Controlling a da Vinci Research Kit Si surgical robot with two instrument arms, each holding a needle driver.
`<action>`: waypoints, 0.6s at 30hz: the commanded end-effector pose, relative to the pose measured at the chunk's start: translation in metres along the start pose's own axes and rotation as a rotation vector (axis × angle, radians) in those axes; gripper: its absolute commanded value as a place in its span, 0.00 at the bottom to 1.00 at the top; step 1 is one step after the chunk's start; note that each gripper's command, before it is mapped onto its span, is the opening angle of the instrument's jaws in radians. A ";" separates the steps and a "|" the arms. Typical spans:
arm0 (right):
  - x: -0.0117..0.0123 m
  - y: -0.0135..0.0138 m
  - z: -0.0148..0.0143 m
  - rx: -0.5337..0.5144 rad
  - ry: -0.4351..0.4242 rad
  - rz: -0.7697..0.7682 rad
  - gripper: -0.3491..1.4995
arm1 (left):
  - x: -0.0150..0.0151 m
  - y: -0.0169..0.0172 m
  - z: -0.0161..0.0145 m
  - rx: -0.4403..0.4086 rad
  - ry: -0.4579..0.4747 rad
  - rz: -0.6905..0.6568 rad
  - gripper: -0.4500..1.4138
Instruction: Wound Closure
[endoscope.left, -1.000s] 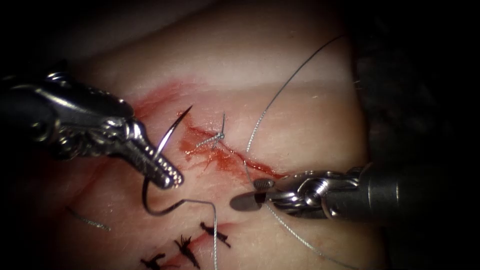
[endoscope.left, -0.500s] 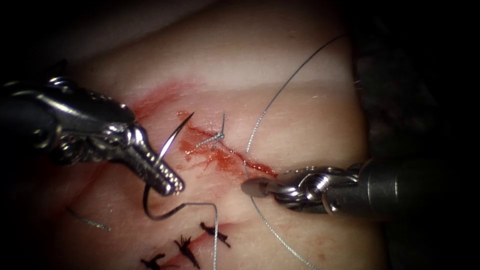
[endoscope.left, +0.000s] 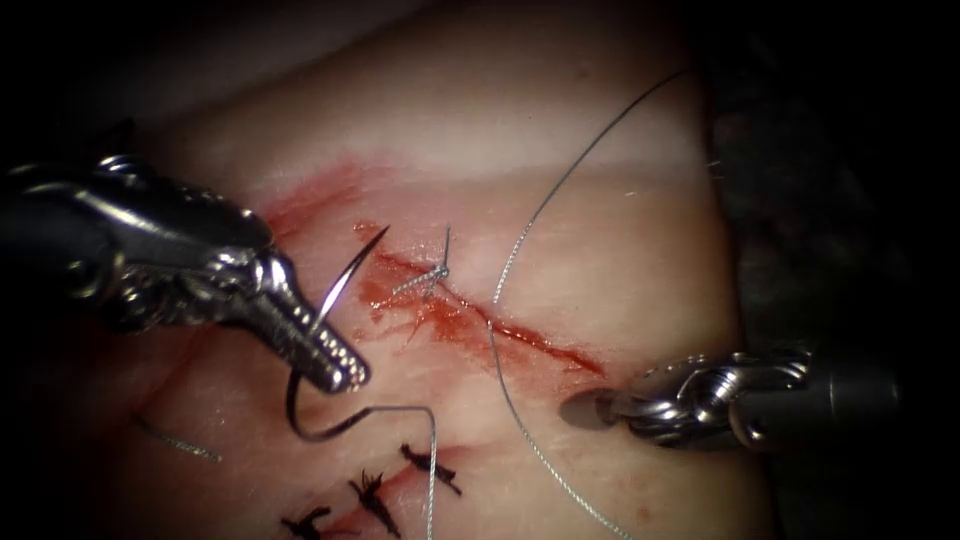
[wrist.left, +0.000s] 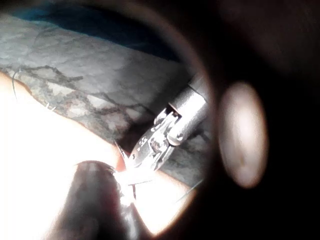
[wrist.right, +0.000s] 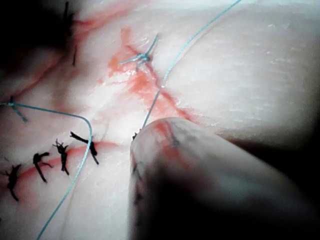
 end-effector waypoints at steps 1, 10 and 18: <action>0.0005 -0.0005 0.0011 -0.021 0.017 -0.023 0.23 | 0.0001 -0.0007 0.0002 0.000 0.001 0.000 0.00; 0.0034 -0.0022 0.0038 0.102 0.109 0.163 0.69 | 0.0003 -0.0009 0.0001 0.003 0.004 0.006 0.00; 0.0044 -0.0033 0.0054 0.139 0.133 0.262 0.65 | 0.0002 -0.0011 0.0002 0.005 0.005 0.008 0.00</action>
